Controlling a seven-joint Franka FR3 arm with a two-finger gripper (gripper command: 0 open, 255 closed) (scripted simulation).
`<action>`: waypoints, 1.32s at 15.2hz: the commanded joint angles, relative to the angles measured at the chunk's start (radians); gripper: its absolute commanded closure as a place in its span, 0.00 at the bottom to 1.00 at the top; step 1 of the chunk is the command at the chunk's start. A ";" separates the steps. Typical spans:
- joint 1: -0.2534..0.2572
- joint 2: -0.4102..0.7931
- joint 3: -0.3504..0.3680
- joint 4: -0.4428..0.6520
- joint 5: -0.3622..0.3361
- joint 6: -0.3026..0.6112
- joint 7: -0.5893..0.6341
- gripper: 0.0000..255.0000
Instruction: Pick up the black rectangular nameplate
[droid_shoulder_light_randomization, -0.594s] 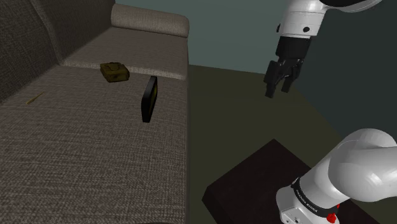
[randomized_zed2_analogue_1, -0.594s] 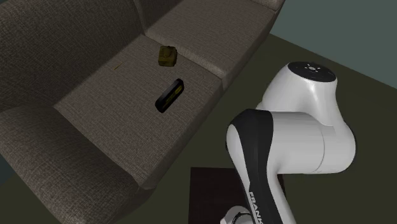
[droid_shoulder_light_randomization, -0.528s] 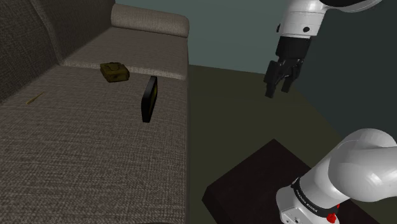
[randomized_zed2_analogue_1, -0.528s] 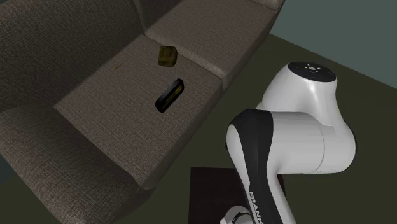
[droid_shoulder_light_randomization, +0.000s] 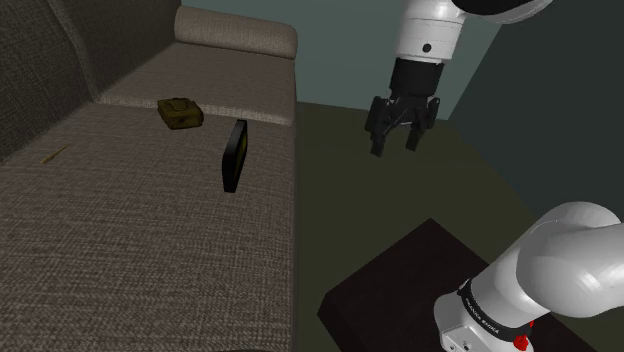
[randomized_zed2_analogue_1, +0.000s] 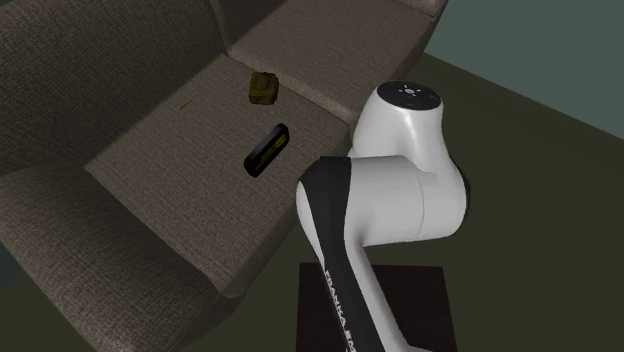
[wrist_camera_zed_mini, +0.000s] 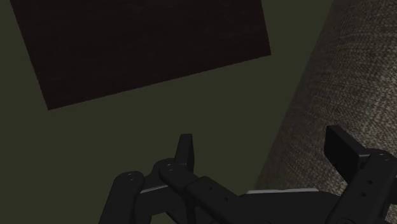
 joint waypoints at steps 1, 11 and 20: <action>0.002 0.051 0.049 0.029 0.029 0.042 0.078 0.00; -0.020 0.364 0.243 0.255 0.026 0.215 0.438 0.00; 0.010 0.733 0.345 0.579 -0.164 0.289 0.798 0.00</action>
